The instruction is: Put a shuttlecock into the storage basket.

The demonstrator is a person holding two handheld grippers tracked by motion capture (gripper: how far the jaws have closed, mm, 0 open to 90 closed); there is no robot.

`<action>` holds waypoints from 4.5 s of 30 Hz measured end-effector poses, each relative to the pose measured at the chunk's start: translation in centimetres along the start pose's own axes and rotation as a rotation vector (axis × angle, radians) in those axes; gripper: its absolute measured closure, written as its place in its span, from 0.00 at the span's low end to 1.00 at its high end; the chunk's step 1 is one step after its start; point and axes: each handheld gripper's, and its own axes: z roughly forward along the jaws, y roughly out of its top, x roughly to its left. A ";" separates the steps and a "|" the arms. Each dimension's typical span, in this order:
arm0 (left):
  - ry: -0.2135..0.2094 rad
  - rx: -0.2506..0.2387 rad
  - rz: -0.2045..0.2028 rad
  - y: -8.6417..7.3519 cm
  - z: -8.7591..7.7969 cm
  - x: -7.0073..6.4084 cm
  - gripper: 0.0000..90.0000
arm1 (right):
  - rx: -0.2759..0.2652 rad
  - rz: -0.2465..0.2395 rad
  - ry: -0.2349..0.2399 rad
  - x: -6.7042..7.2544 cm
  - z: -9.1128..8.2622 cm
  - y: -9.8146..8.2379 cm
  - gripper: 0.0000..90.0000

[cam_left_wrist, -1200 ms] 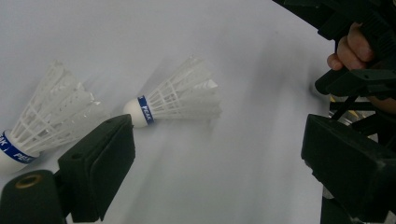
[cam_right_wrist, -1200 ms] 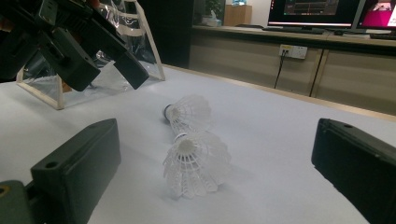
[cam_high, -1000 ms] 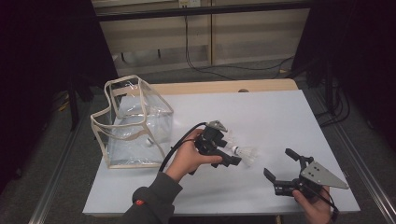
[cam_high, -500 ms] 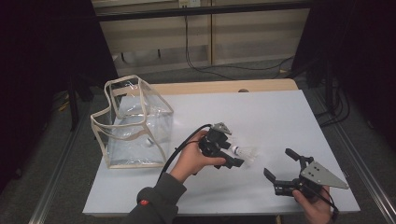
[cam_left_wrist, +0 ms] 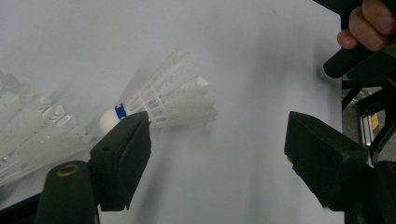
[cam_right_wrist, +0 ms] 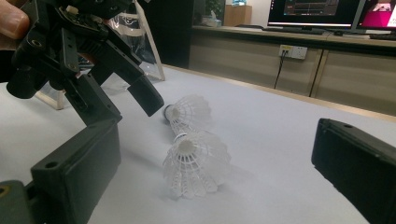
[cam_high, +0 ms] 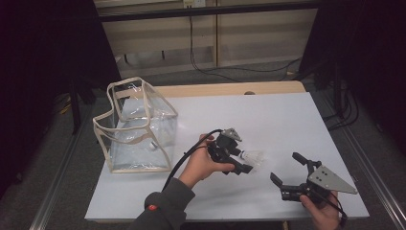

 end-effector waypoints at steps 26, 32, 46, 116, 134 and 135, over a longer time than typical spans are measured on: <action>0.044 0.011 0.009 1.1 1.9 1.0 0.32 | -0.002 0.001 -0.001 -0.1 0.0 0.0 0.01; 0.038 0.022 0.015 1.0 2.5 1.3 0.30 | -0.001 0.001 0.000 -0.1 0.0 0.0 0.01; 0.046 0.044 0.050 1.0 4.1 1.4 0.24 | -0.001 0.002 -0.001 -0.1 0.0 0.0 0.01; 0.090 0.034 0.039 1.4 3.4 0.8 0.52 | -0.003 0.001 0.000 0.0 0.0 0.0 0.01; 0.091 -0.021 0.032 2.5 2.5 1.0 0.41 | -0.002 -0.004 0.003 0.0 0.0 0.0 0.01; 0.090 -0.022 0.029 2.5 2.5 0.9 0.41 | -0.001 -0.008 0.003 0.0 0.0 0.0 0.01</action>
